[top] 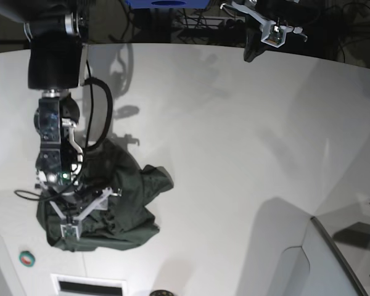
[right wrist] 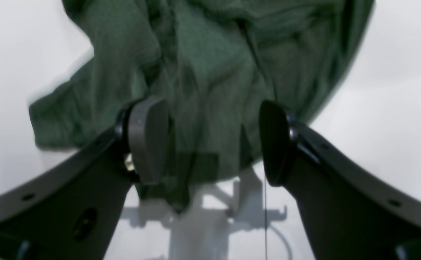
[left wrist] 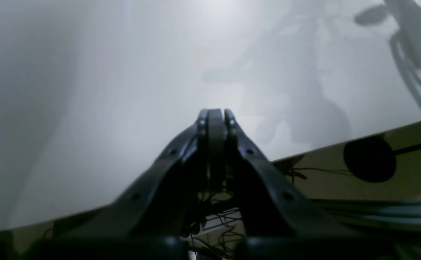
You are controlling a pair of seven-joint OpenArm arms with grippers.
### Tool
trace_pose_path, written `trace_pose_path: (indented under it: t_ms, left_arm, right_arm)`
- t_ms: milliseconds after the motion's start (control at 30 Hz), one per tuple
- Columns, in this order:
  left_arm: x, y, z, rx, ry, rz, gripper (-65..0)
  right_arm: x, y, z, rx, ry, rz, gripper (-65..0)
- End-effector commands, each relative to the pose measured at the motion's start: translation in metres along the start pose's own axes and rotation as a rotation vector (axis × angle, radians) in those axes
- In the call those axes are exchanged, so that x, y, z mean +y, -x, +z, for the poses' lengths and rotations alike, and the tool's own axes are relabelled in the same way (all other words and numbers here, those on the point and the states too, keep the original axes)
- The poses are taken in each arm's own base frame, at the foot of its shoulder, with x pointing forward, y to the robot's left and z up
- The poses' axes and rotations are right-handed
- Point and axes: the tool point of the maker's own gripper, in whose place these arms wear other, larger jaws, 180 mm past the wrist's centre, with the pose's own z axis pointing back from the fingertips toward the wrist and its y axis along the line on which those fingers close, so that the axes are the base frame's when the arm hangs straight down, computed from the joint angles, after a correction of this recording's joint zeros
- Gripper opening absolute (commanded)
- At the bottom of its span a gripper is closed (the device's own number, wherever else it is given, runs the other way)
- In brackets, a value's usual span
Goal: Layout the t-shirt on the table in an organized manner, then fold the t-shirt properly
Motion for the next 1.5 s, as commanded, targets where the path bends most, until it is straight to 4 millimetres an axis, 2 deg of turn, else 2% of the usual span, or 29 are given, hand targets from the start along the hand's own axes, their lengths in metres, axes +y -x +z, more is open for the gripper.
trace_pose_path:
  t_ms: [0, 267, 300, 333, 433, 467, 567, 700, 867, 967, 1267, 1333, 1467]
  left_arm:
    - [0.000, -0.007, 0.003, -0.028, -0.002, 0.000, -65.0]
    - [0.003, -0.014, -0.004, -0.049, -0.008, -0.005, -65.0]
    - [0.003, -0.014, -0.004, -0.050, -0.008, -0.005, -65.0]
    - [0.003, -0.014, -0.004, -0.050, -0.008, -0.005, -65.0]
    - [0.005, -0.016, -0.008, -0.057, -0.011, -0.008, -65.0]
    - [0.006, -0.015, -0.009, -0.056, -0.012, -0.009, -65.0]
    - [0.007, -0.013, -0.011, -0.051, -0.015, -0.010, -65.0]
    - [0.019, -0.015, -0.013, -0.059, -0.055, -0.006, -65.0]
    - [0.040, -0.022, -0.016, -0.081, -0.131, 0.001, -65.0]
    - [0.043, -0.022, -0.017, -0.082, -0.138, -0.001, -65.0]
    - [0.039, -0.023, -0.019, -0.086, -0.126, -0.007, -65.0]
    - [0.035, -0.024, -0.025, -0.080, -0.113, -0.003, -65.0]
    - [0.013, -0.016, -0.045, 0.010, -0.048, 0.002, -65.0]
  right_arm:
    - [-0.002, -0.020, -0.003, -0.044, 0.007, 0.002, -27.2]
    - [0.002, -0.016, -0.031, 0.001, -0.001, 0.007, -27.5]
    - [0.002, -0.016, -0.031, 0.004, -0.002, 0.005, -29.4]
    - [0.002, -0.016, -0.032, 0.004, -0.004, 0.004, -33.8]
    - [0.002, -0.013, -0.031, 0.008, -0.003, 0.004, -62.3]
    - [0.001, -0.008, -0.031, 0.019, -0.002, 0.003, -65.0]
    - [0.000, -0.001, -0.019, -0.008, 0.002, 0.003, -64.8]
    - [-0.007, 0.013, 0.012, -0.068, 0.016, 0.002, -65.0]
    - [-0.014, 0.063, 0.043, -0.039, 0.028, 0.006, -65.0]
    - [-0.020, 0.095, 0.058, 0.001, 0.041, 0.006, -65.0]
    - [-0.109, 0.155, 0.085, 0.090, 0.200, -0.250, -65.0]
    - [-0.115, 0.167, 0.088, 0.115, 0.197, -0.266, -65.0]
    - [-0.117, 0.191, 0.091, 0.169, 0.201, -0.273, -65.0]
